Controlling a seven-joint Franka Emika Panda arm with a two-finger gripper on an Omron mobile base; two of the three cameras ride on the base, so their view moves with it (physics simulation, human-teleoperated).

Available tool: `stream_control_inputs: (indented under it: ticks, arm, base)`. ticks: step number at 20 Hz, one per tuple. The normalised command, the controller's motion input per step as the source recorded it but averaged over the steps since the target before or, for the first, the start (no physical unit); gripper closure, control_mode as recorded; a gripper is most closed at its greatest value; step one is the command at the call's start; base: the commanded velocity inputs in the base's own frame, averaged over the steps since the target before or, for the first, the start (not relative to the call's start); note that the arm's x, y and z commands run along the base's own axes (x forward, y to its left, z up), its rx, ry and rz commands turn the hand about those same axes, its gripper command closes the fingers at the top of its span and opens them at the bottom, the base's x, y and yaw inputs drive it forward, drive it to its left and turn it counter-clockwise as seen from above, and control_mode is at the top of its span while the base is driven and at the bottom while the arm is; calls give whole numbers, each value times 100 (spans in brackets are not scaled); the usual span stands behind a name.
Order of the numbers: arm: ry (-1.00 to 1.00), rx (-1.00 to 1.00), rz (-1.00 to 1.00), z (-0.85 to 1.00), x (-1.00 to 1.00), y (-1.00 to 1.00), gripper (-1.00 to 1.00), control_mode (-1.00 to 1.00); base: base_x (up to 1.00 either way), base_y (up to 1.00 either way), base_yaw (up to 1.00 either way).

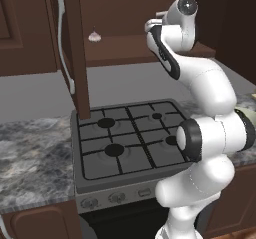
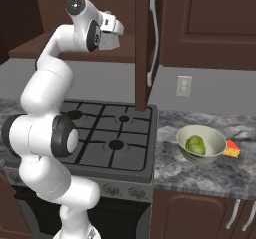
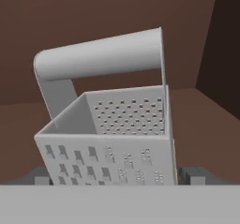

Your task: Pick the cheese from the fridge and the cheese grater from the cabinet and place them next to the salad bowl.

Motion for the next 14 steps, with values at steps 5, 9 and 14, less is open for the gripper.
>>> stream_control_inputs:
  ticks: [5,9,14]
  arm:
    - [0,0,0,0,0,0,100,-100]
    - [0,0,0,-1,0,0,100,-100]
    - [-2,1,0,0,-81,0,100,-100]
  base:
    - [0,0,0]
    - [0,0,0]
    - [0,0,0]
